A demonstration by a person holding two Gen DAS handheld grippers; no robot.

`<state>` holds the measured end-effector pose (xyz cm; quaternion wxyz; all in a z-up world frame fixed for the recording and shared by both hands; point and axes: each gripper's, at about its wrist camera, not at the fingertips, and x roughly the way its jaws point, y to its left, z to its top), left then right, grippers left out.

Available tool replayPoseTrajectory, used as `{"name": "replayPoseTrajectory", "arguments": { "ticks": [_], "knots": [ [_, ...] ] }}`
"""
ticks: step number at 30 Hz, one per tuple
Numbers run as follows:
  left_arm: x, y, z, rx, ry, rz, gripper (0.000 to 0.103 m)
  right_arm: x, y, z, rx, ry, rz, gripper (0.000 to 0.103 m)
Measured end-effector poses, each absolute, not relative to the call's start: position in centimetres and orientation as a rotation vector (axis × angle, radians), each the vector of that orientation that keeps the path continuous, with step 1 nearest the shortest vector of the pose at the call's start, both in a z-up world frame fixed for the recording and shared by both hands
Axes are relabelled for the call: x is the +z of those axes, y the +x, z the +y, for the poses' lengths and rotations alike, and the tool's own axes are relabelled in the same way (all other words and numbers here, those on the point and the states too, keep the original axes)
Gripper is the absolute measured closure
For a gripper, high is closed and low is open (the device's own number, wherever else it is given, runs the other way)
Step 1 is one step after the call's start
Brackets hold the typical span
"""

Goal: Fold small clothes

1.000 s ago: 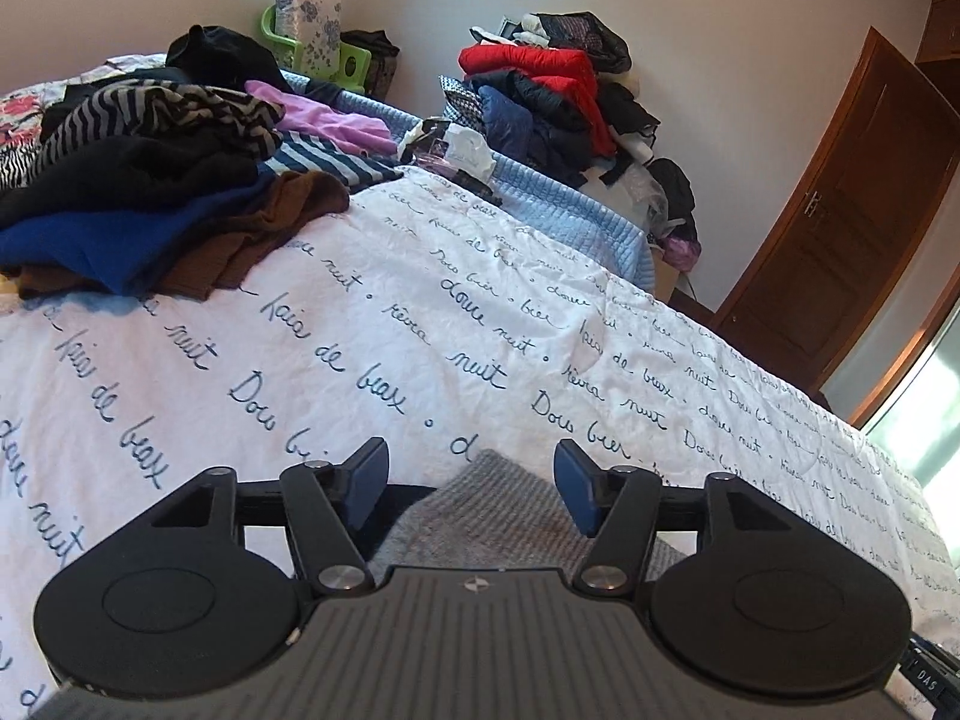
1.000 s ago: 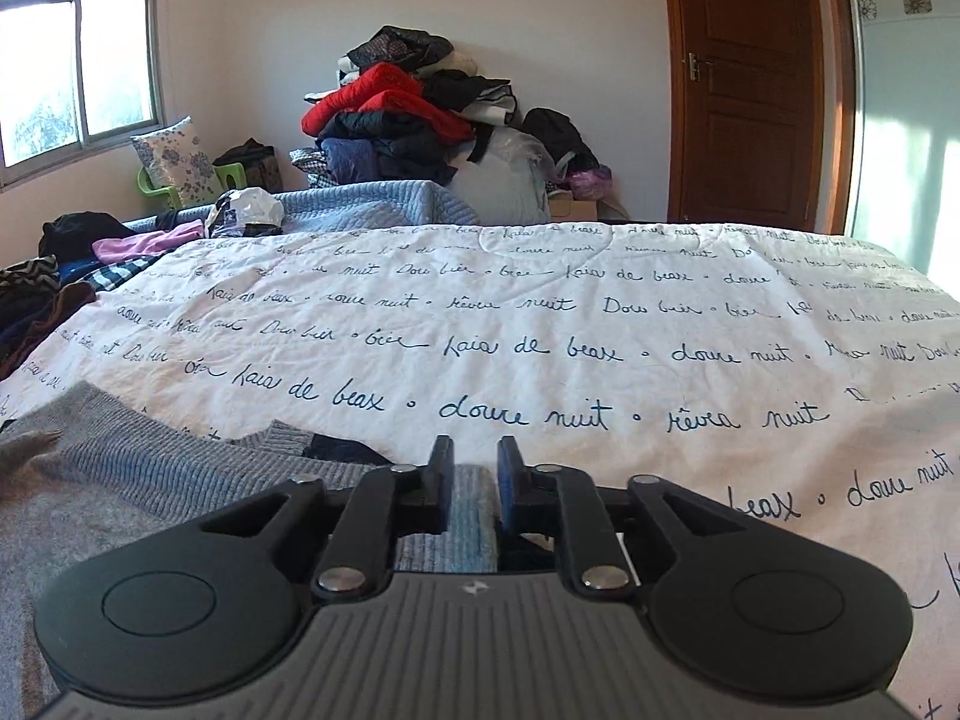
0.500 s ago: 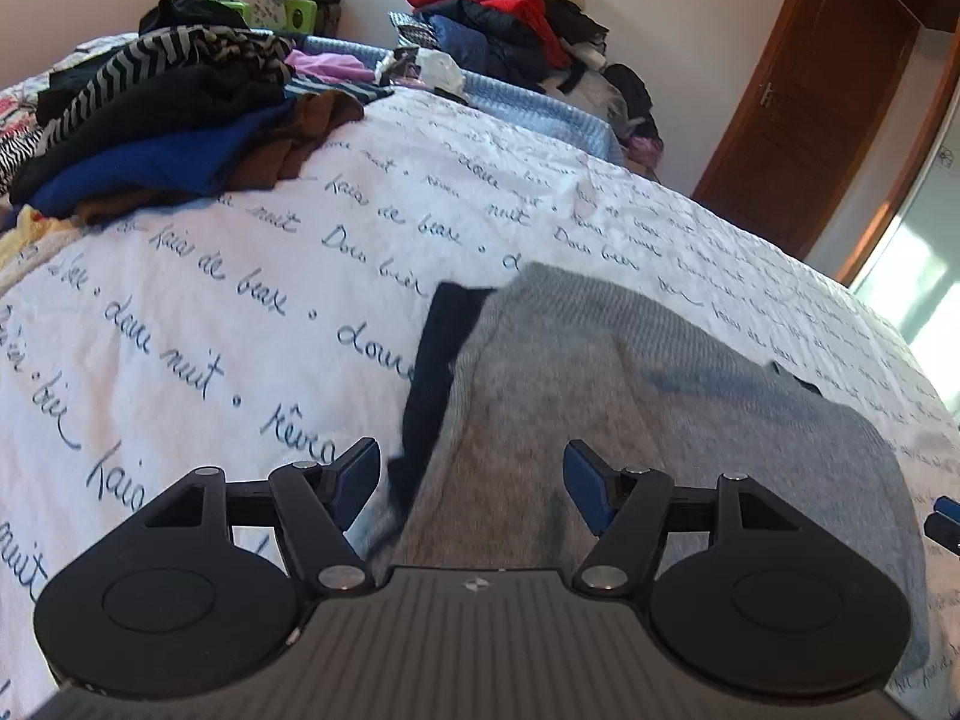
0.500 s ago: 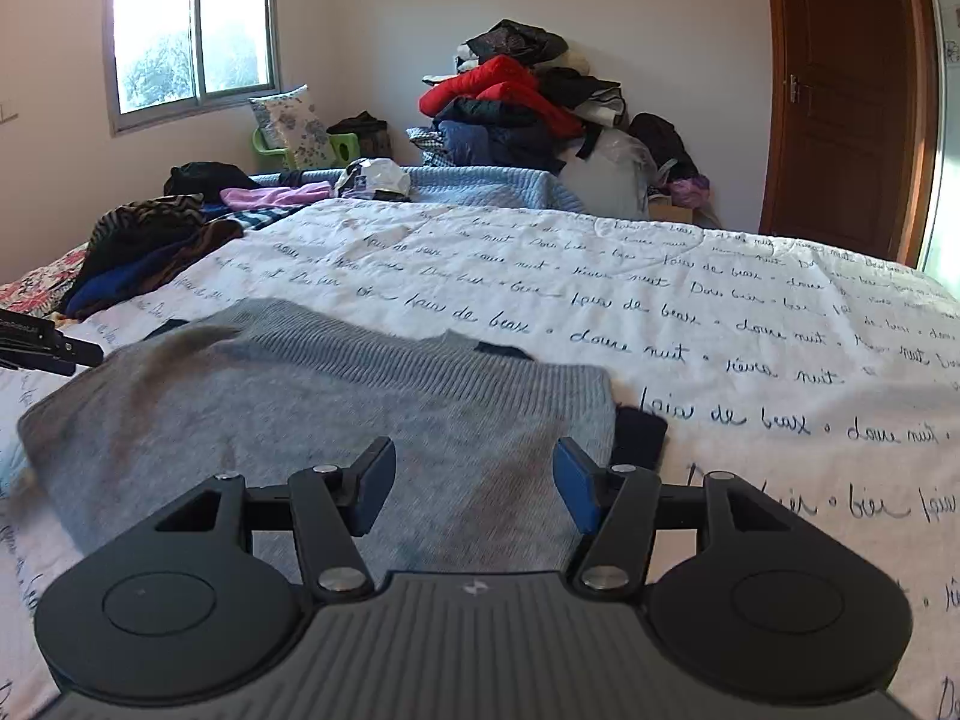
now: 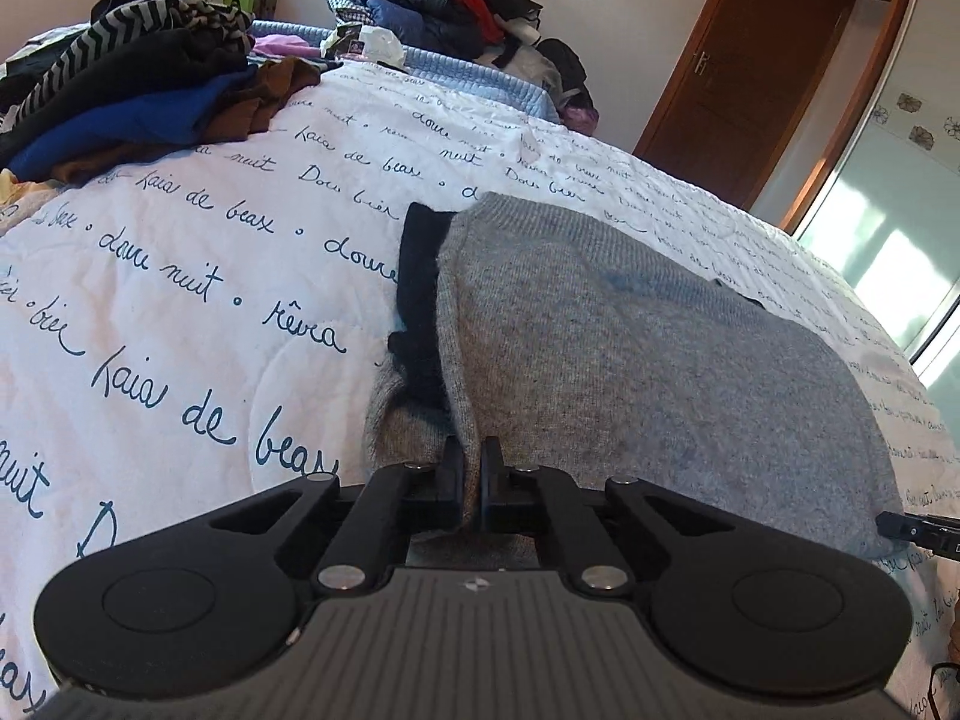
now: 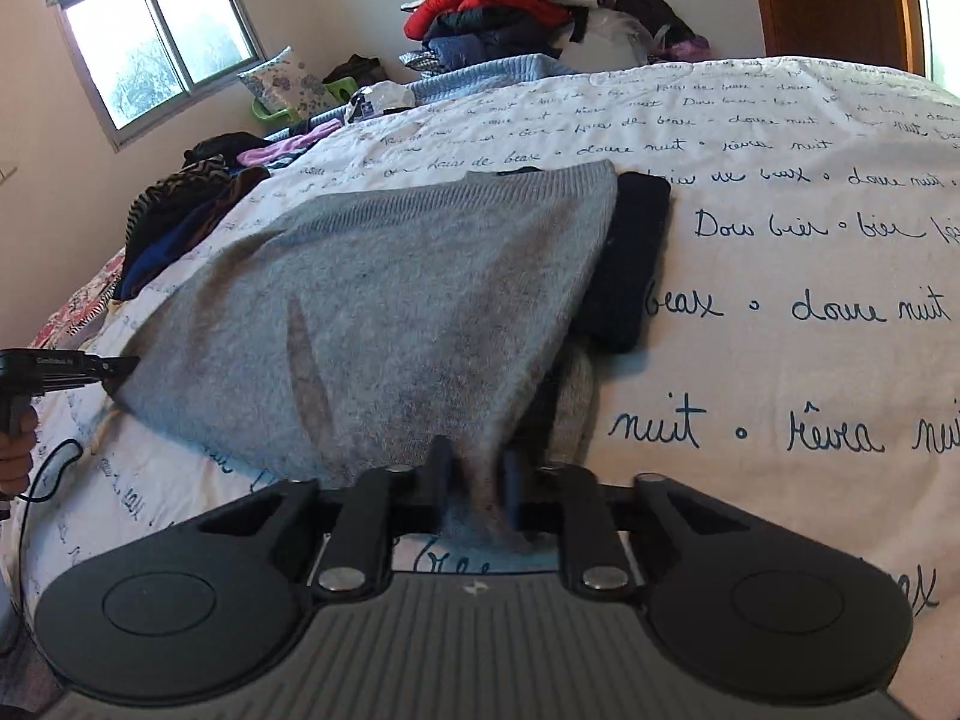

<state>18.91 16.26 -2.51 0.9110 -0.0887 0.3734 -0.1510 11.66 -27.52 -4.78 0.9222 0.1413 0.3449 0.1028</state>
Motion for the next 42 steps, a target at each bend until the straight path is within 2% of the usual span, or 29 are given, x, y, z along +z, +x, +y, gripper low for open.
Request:
{"name": "replayPoseTrajectory", "arguments": {
  "ticks": [1, 8, 11, 13, 14, 15, 17, 19, 21, 24, 26, 28, 30, 32, 33, 38, 42],
  "knots": [
    [-2.1, 18.5, 16.3, -0.309, -0.175, 0.758, 0.097, -4.6, 11.4, -27.6, 0.212, 0.293, 0.701, 0.097],
    [-2.7, 18.1, 17.7, -0.258, -0.131, 0.793, 0.096, -4.1, 10.3, -27.7, 0.118, 0.189, 0.710, 0.096],
    [-2.1, 17.9, 18.2, -0.236, -0.161, 0.780, 0.087, -2.1, 9.7, -26.4, 0.046, 0.129, 0.605, 0.095],
    [-1.0, 17.5, 17.9, -0.205, -0.138, 0.744, 0.061, -1.0, 9.7, -25.0, 0.092, 0.115, 0.561, 0.095],
    [-0.4, 17.3, 17.6, -0.198, -0.130, 0.720, 0.054, -0.8, 10.1, -24.3, 0.130, 0.115, 0.562, 0.095],
    [0.0, 17.1, 17.2, -0.194, -0.126, 0.702, 0.043, -0.9, 10.5, -23.5, 0.172, 0.108, 0.570, 0.095],
    [0.9, 16.8, 15.8, -0.214, -0.115, 0.666, 0.036, -1.4, 11.4, -21.9, 0.208, 0.093, 0.589, 0.094],
    [1.2, 16.7, 14.1, -0.248, -0.103, 0.642, 0.024, -2.2, 12.3, -20.7, 0.210, 0.079, 0.615, 0.094],
    [0.8, 16.9, 12.3, -0.260, -0.087, 0.634, 0.018, -3.0, 12.8, -20.0, 0.197, 0.069, 0.643, 0.093],
    [-1.2, 18.0, 10.0, -0.273, -0.015, 0.714, 0.019, -4.4, 12.6, -19.9, 0.164, 0.038, 0.687, 0.090],
    [-3.0, 18.6, 9.3, -0.231, 0.037, 0.780, 0.023, -4.4, 11.8, -20.4, 0.166, 0.050, 0.690, 0.089],
    [-3.4, 18.3, 9.2, -0.204, 0.057, 0.769, 0.024, -3.7, 11.3, -20.9, 0.151, 0.078, 0.671, 0.087],
    [-3.0, 17.8, 9.0, -0.180, 0.058, 0.743, 0.021, -2.8, 11.1, -21.2, 0.131, 0.098, 0.632, 0.074],
    [-2.4, 17.5, 8.6, -0.155, 0.061, 0.716, 0.018, -2.3, 11.4, -21.2, 0.125, 0.108, 0.605, 0.038],
    [-2.2, 17.4, 8.4, -0.145, 0.067, 0.708, 0.017, -2.2, 11.6, -21.1, 0.132, 0.101, 0.595, 0.035],
    [-1.4, 17.3, 7.0, -0.093, 0.131, 0.684, 0.014, -4.1, 12.7, -20.0, 0.114, 0.026, 0.673, 0.037],
    [-0.8, 17.2, 6.6, -0.064, 0.158, 0.658, 0.013, -3.7, 11.9, -20.2, 0.106, 0.048, 0.641, 0.037]
  ]
}}
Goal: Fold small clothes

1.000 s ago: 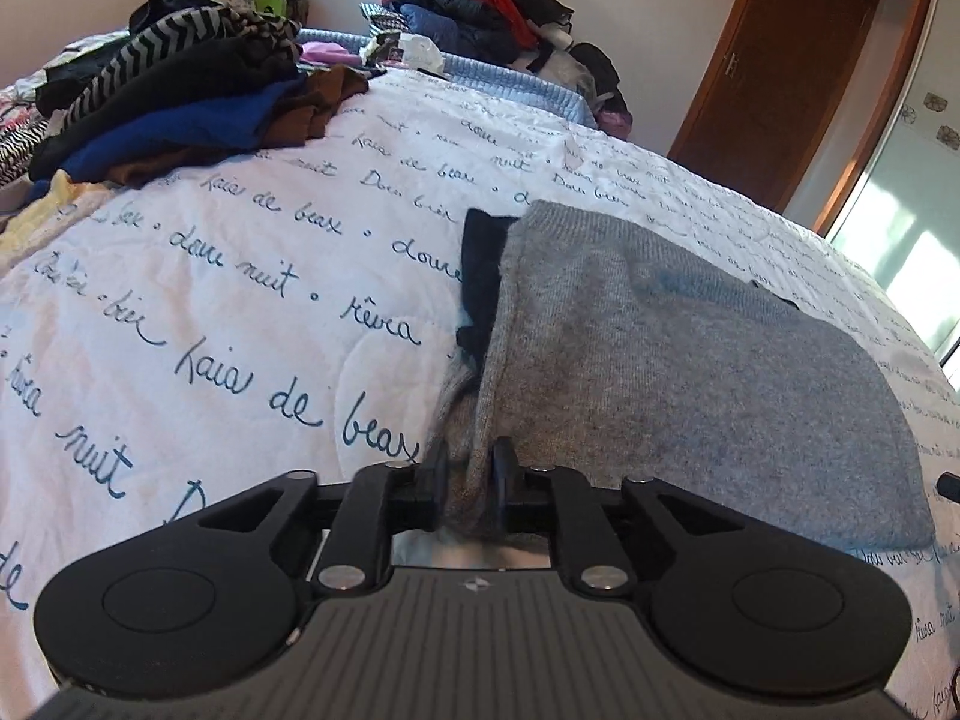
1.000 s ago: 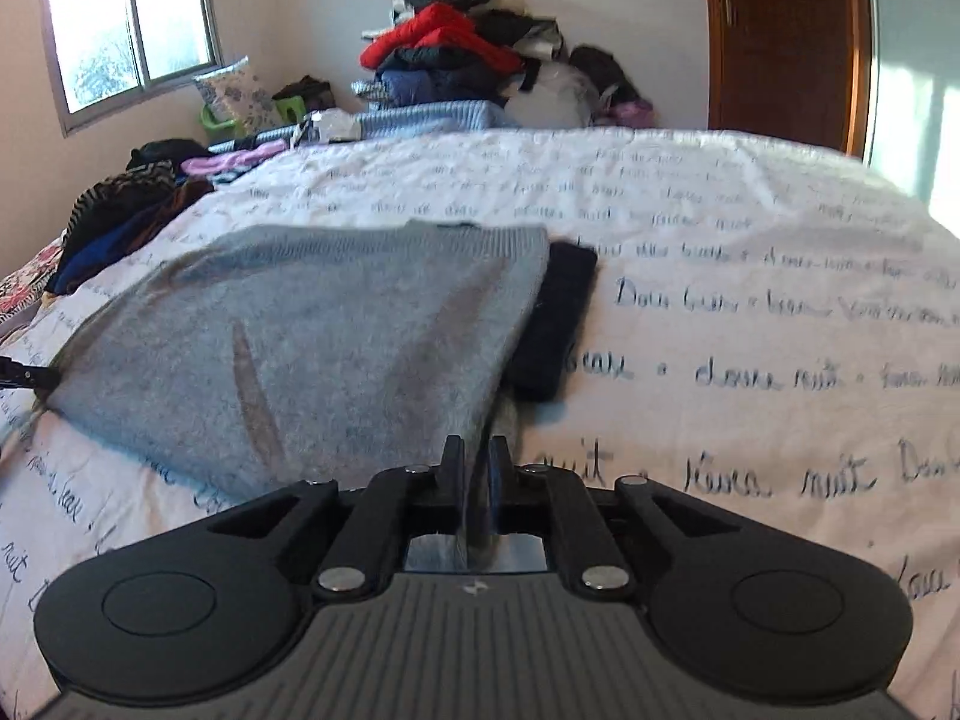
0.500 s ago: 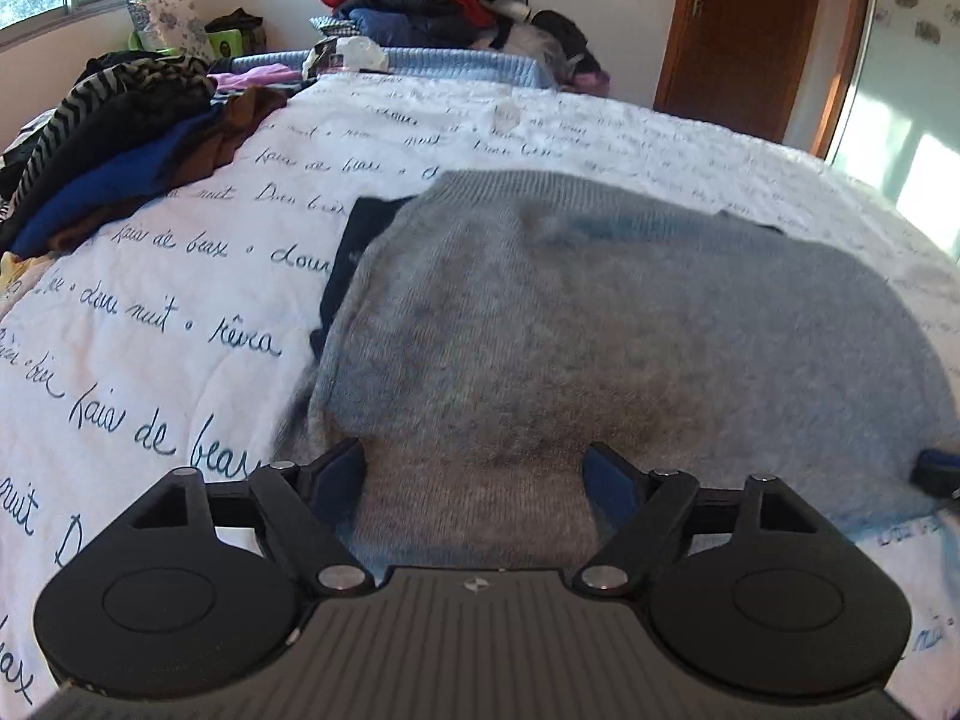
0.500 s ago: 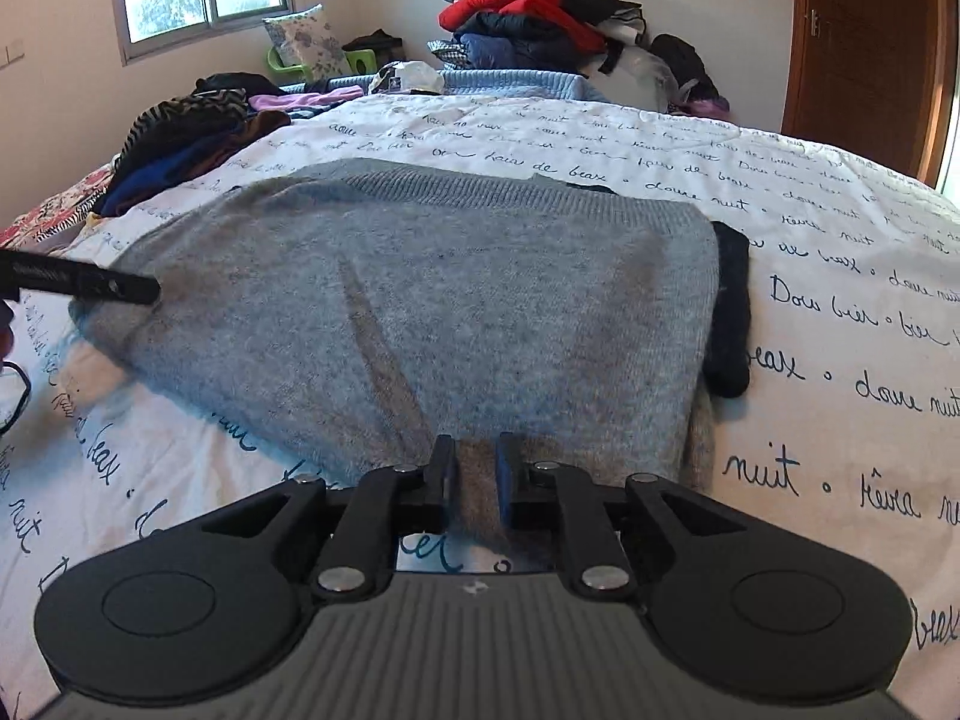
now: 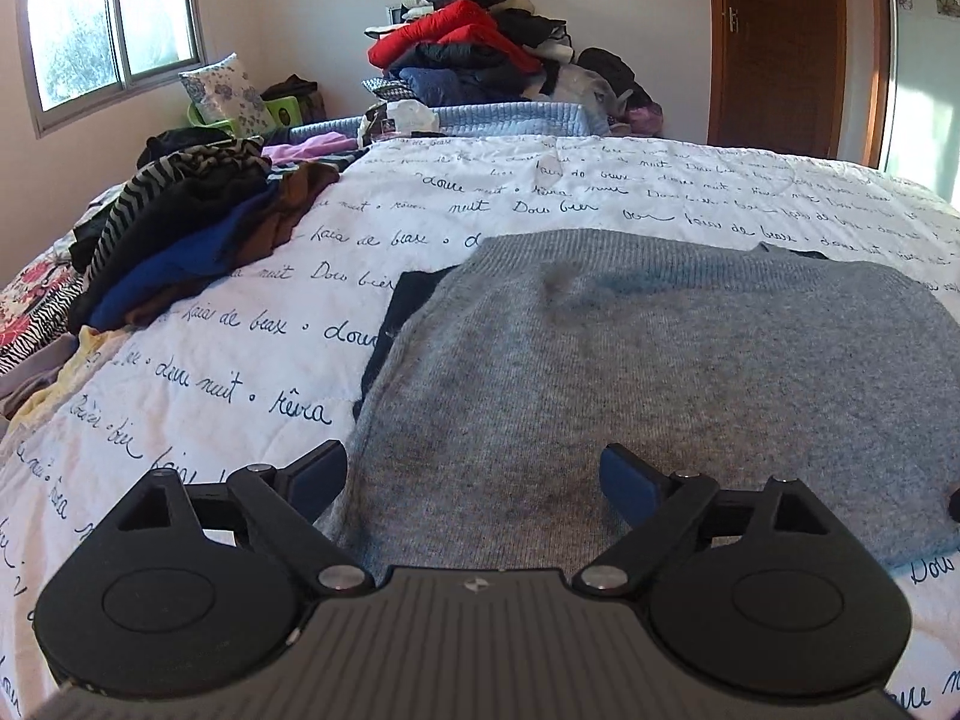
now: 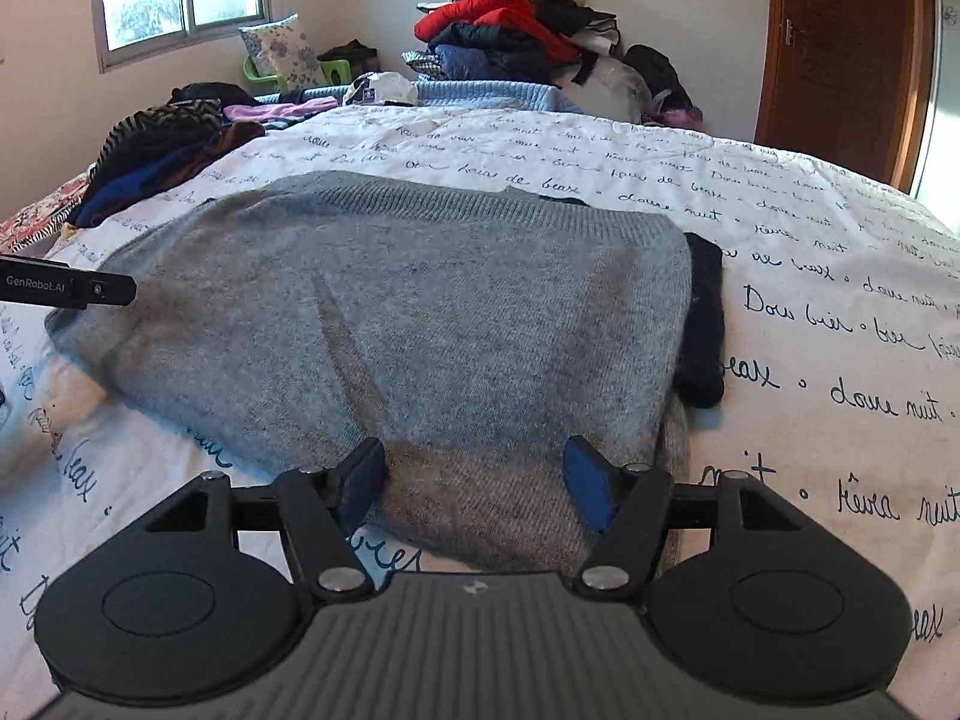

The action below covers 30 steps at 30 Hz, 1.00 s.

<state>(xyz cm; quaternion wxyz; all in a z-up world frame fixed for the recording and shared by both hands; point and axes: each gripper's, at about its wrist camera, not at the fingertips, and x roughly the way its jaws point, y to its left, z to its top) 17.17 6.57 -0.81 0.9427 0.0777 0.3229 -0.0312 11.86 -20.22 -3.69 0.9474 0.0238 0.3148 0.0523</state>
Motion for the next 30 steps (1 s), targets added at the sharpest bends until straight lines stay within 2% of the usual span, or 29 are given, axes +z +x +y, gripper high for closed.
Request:
{"name": "replayPoseTrajectory", "arguments": {
  "ticks": [4, 10, 18, 30],
  "knots": [
    [-0.3, 17.3, 6.3, -0.031, 0.176, 0.640, 0.013, -2.5, 11.8, -20.4, 0.107, 0.053, 0.598, 0.037],
    [-0.1, 17.7, 5.8, 0.038, 0.206, 0.628, 0.012, -3.5, 12.4, -19.9, 0.099, 0.042, 0.654, 0.037],
    [-0.1, 18.3, 5.4, 0.073, 0.227, 0.620, 0.012, -0.8, 11.7, -15.4, 0.182, -0.067, 0.536, 0.035],
    [-0.4, 19.2, 5.7, 0.091, 0.246, 0.629, 0.011, -0.7, 12.6, -11.8, 0.256, -0.115, 0.526, 0.035]
  ]
}}
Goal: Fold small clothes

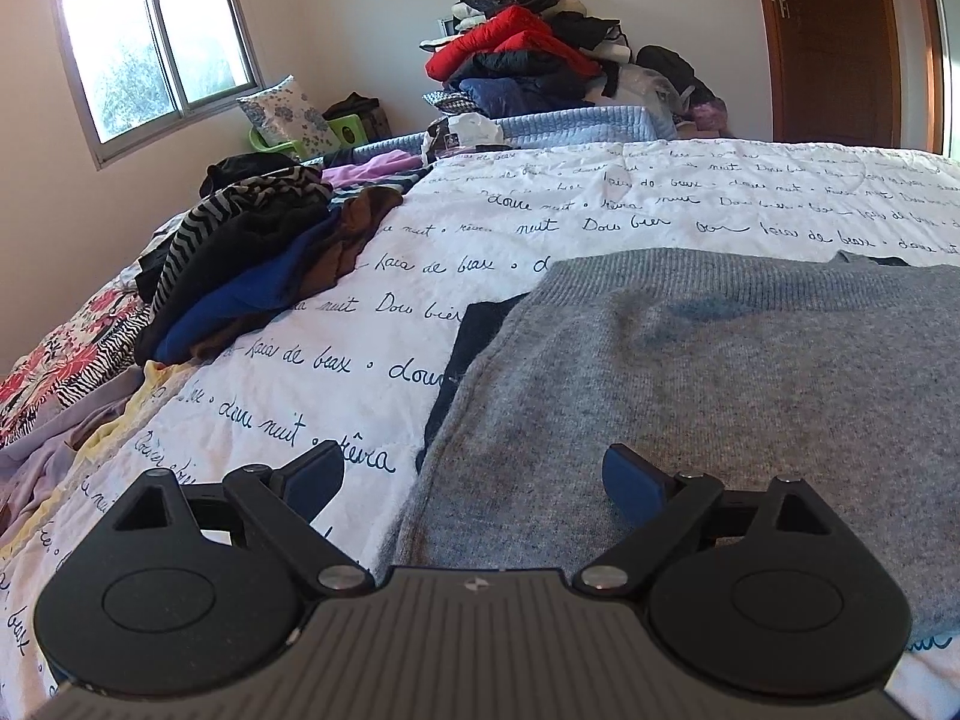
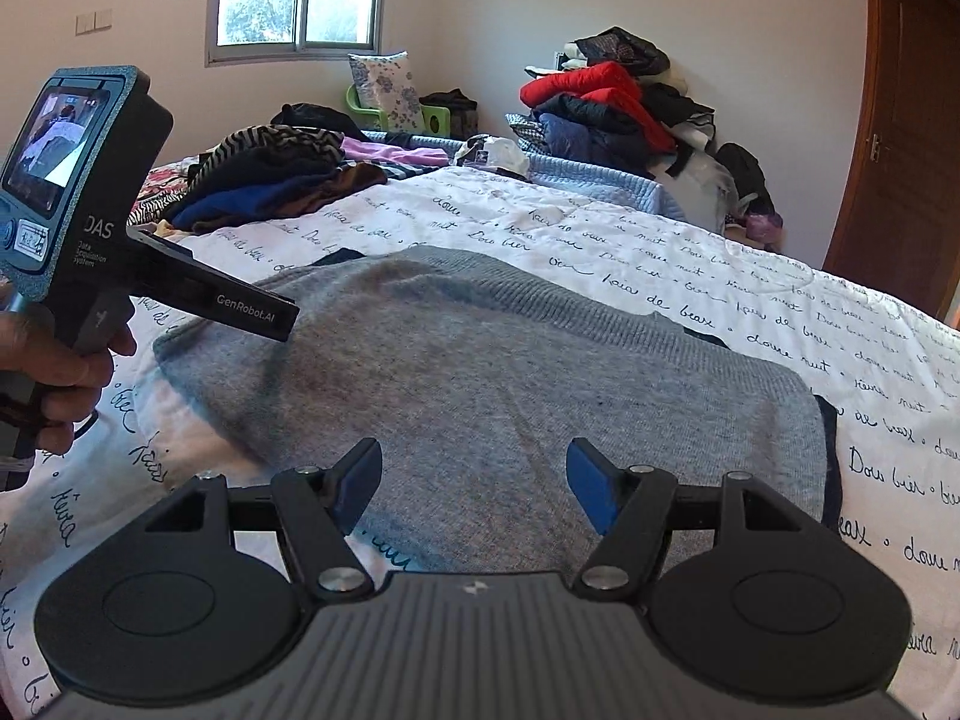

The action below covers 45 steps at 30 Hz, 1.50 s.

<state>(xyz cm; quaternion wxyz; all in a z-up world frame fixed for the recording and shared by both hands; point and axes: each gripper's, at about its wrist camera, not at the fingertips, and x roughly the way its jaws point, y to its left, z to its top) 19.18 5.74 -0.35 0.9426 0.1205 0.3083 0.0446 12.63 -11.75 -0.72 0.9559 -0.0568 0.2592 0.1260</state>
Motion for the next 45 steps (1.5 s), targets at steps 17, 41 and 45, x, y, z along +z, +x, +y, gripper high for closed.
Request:
{"name": "replayPoseTrajectory", "arguments": {
  "ticks": [17, 41, 45],
  "knots": [
    [1.2, 25.2, 11.0, -0.005, 0.089, 0.726, 0.011, -1.8, 12.7, -6.3, 0.358, -0.272, 0.501, 0.035],
    [-3.0, 37.2, 16.2, -0.472, -0.474, 0.985, 0.015, -7.8, 14.1, 6.5, 0.256, -0.796, 0.271, 0.031],
    [-3.8, 38.6, 15.8, -0.510, -0.496, 0.993, 0.016, -8.3, 14.9, 8.3, 0.212, -0.846, 0.204, 0.031]
  ]
}}
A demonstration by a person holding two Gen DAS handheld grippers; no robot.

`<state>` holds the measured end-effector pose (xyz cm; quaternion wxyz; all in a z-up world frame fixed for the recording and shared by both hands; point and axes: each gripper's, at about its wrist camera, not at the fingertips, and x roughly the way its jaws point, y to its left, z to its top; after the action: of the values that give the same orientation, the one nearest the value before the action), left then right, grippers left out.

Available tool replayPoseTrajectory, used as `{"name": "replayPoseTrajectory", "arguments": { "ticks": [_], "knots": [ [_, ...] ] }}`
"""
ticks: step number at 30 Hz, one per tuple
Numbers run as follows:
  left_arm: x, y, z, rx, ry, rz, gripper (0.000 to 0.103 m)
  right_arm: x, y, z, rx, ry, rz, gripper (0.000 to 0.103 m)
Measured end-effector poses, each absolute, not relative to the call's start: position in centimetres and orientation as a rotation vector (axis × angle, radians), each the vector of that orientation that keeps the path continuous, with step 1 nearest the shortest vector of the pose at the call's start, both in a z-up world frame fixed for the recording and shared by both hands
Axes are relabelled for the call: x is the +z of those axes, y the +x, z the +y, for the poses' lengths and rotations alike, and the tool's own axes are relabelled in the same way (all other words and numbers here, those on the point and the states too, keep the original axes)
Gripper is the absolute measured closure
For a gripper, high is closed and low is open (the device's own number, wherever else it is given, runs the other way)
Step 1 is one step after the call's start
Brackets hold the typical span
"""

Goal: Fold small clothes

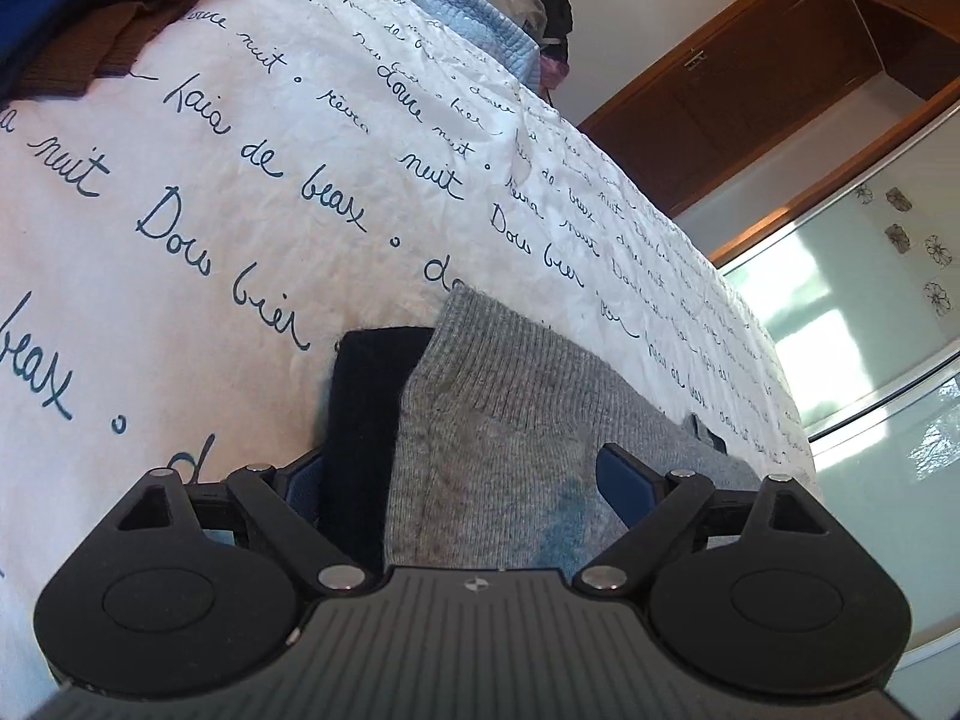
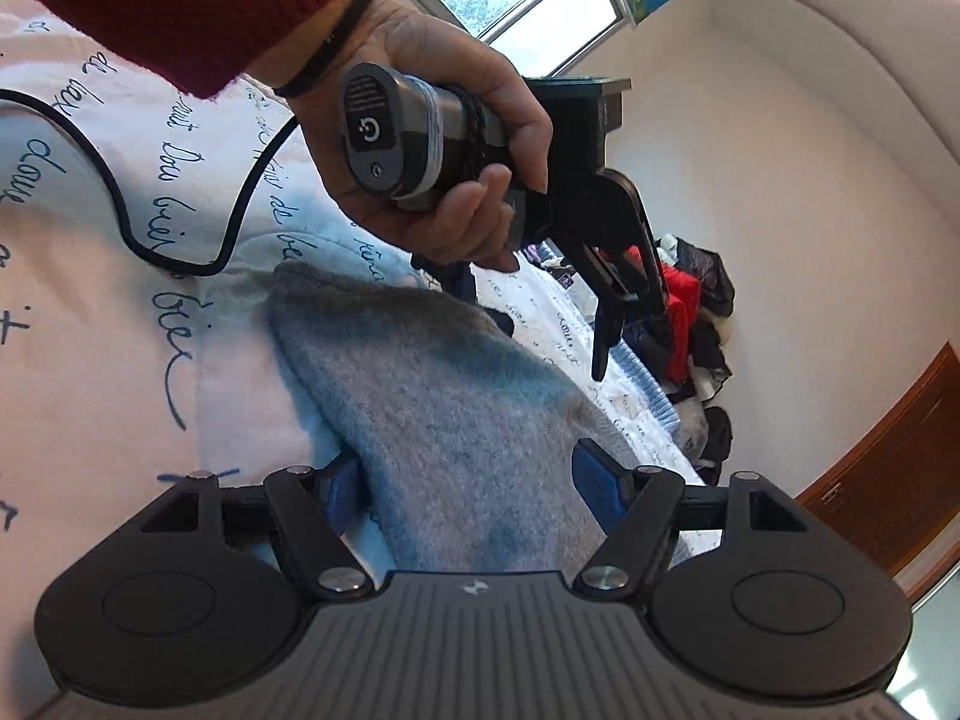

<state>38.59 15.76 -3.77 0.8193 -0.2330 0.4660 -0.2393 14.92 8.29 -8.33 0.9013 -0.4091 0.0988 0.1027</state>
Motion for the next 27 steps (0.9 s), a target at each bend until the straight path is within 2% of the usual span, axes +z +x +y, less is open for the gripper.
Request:
{"name": "replayPoseTrajectory", "arguments": {
  "ticks": [5, 7, 9, 11, 14, 16, 17, 21, 23, 27],
  "knots": [
    [-4.3, 39.7, 15.4, -0.530, -0.541, 0.971, 0.020, -8.9, 15.9, 9.7, 0.188, -0.887, 0.141, 0.032],
    [-4.4, 39.8, 15.6, -0.522, -0.546, 0.966, 0.026, -8.9, 16.1, 9.9, 0.195, -0.896, 0.122, 0.033],
    [-4.6, 39.9, 15.7, -0.514, -0.549, 0.956, 0.030, -9.2, 16.1, 10.3, 0.221, -0.907, 0.109, 0.039],
    [-4.6, 39.9, 15.7, -0.502, -0.545, 0.950, 0.035, -9.5, 15.9, 10.6, 0.249, -0.921, 0.108, 0.056],
    [-4.6, 39.8, 15.7, -0.479, -0.522, 0.946, 0.046, -9.9, 15.3, 11.2, 0.265, -0.960, 0.089, 0.069],
    [-4.5, 39.7, 15.6, -0.456, -0.485, 0.947, 0.061, -10.0, 14.7, 11.4, 0.273, -0.975, 0.082, 0.073],
    [-4.5, 39.7, 15.6, -0.445, -0.474, 0.947, 0.064, -10.0, 14.6, 11.4, 0.278, -0.977, 0.080, 0.077],
    [-4.7, 39.5, 15.7, -0.400, -0.444, 0.947, 0.088, -9.8, 14.5, 11.3, 0.296, -0.981, 0.077, 0.084],
    [-4.6, 39.3, 15.7, -0.384, -0.444, 0.942, 0.091, -9.8, 14.5, 11.2, 0.309, -0.981, 0.083, 0.090],
    [-3.4, 38.2, 14.4, -0.354, -0.347, 0.905, 0.094, -9.3, 13.9, 10.8, 0.352, -0.943, 0.098, 0.095]
  ]
}}
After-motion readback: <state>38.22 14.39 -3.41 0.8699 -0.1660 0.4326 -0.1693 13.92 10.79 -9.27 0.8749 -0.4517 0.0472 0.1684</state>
